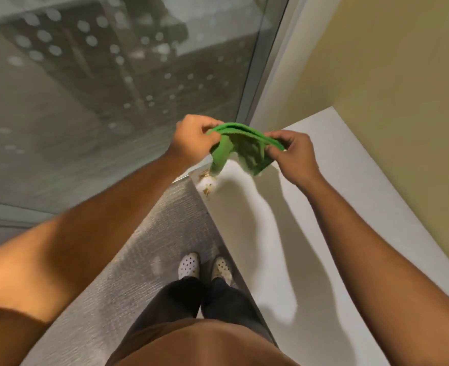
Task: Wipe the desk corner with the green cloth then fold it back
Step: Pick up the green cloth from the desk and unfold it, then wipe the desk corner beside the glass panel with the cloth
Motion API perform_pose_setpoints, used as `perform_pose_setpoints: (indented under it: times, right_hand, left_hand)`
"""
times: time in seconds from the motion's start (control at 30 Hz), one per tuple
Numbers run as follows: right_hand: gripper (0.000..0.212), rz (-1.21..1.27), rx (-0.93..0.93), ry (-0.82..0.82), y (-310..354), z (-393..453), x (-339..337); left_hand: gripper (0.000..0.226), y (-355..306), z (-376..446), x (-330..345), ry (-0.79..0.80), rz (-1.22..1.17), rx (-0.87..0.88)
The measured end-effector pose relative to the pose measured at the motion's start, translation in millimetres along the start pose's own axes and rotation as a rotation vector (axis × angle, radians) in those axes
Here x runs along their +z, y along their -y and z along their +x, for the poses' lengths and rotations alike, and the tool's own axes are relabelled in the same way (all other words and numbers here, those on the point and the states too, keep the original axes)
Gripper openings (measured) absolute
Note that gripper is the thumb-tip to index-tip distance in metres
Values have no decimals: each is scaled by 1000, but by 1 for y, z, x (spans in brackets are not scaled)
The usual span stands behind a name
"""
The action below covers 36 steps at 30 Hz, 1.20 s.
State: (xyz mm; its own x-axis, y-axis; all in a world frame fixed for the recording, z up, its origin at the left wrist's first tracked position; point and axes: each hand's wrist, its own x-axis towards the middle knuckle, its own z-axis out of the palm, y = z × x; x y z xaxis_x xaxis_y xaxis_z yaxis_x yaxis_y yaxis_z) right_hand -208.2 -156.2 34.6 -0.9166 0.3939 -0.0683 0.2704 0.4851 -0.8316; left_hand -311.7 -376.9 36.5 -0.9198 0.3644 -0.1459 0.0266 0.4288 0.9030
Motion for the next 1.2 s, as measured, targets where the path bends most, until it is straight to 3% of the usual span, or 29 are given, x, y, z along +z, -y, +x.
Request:
perform_pose_setpoints:
  times: [0.2, 0.27, 0.4, 0.5, 0.63, 0.73, 0.83, 0.93, 1.07, 1.2]
  right_hand:
    - [32, -250, -260, 8, -26, -19, -6]
    - [35, -369, -287, 71, -51, -39, 7]
    - [32, -547, -211, 346, -105, -79, 38]
    - [24, -593, -234, 435, -125, -89, 45]
    - [35, -636, -360, 329, -126, -71, 53]
    - [36, -598, -471, 262, -123, -41, 73]
    - [69, -701, -488, 448, -121, -11, 108]
    - [95, -952, -549, 560, -130, 2, 148]
    - [97, -901, -576, 452, -131, 18, 175]
    - [84, -873, -565, 429, -131, 25, 185]
  left_hand:
    - [34, 28, -20, 12, -18, 427, 366]
    - [34, 61, -40, 33, 82, 570, 353]
    - [38, 130, -88, 72, 340, 860, 297]
    - [34, 156, -112, 85, 271, 875, 303]
    - [38, 163, -133, 96, 101, 880, 424]
    - [40, 165, -159, 124, 97, 731, 522]
    - [36, 172, -188, 165, 146, 641, 485]
    - [56, 178, -206, 205, 191, 685, 432]
    - [78, 178, -200, 241, 161, 738, 365]
    - [84, 176, -181, 243, 143, 721, 368]
